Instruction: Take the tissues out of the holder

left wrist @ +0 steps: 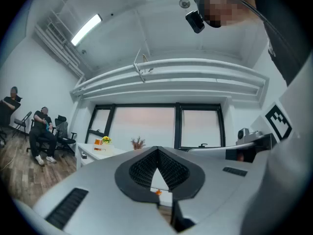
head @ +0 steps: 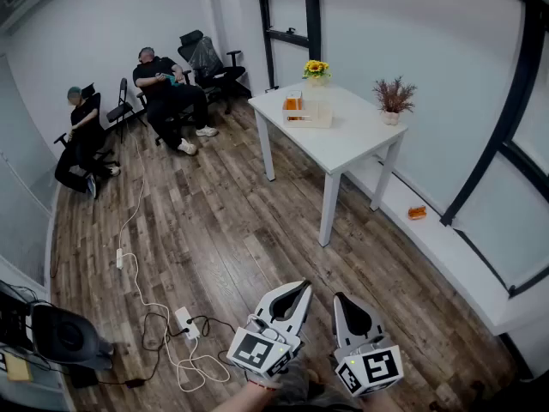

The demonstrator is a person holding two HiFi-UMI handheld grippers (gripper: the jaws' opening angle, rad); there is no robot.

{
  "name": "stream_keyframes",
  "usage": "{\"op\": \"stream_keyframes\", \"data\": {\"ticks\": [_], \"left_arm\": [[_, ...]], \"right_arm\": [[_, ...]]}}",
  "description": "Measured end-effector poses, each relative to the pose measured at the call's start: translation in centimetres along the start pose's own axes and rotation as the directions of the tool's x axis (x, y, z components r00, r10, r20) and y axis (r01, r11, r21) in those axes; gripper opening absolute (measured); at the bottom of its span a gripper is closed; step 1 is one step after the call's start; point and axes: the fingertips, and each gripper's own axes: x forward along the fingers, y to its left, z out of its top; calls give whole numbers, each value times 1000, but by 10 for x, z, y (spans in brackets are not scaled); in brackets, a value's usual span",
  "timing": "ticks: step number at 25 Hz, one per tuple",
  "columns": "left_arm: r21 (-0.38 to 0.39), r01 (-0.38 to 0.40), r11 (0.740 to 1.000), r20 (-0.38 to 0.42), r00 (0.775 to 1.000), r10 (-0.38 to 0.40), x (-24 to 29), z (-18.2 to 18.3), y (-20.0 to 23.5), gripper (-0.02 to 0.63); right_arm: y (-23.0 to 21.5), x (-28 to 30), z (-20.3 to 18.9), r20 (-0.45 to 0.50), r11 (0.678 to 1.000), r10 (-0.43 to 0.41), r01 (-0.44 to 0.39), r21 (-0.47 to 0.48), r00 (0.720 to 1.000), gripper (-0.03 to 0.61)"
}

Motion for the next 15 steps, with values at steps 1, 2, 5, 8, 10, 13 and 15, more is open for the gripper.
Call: {"op": "stream_keyframes", "data": {"ticks": [1, 2, 5, 8, 10, 13, 15], "left_arm": [[-1, 0, 1000, 4, 1000, 0, -1, 0, 1, 6], [-3, -1, 1000, 5, 1000, 1, -2, 0, 1, 8], [-14, -14, 1000, -15, 1000, 14, 1, -3, 10, 8], [-23, -12, 1000, -16, 1000, 11, 13, -9, 20, 8], [-27, 2, 1000, -9, 1000, -2, 24, -12, 26, 6], [-35, 23, 999, 8, 1000, -23, 51, -13, 44, 8], [-30, 51, 998, 11, 999, -50, 71, -15, 57, 8]], "right_arm": [[1, 1, -2, -2, 1000, -1, 1, 0, 1000, 5], [1, 2, -4, -4, 1000, -2, 2, 0, 1000, 5], [1, 12, -5, -5, 1000, 6, -6, -10, 1000, 5], [-3, 25, -2, -2, 999, 27, -27, -33, 1000, 5], [-9, 35, 0, 3, 999, 30, -30, -39, 1000, 5], [-26, 62, 2, 8, 999, 25, -24, -45, 1000, 5], [-39, 84, 1, 4, 998, 19, -19, -54, 1000, 5]]}}
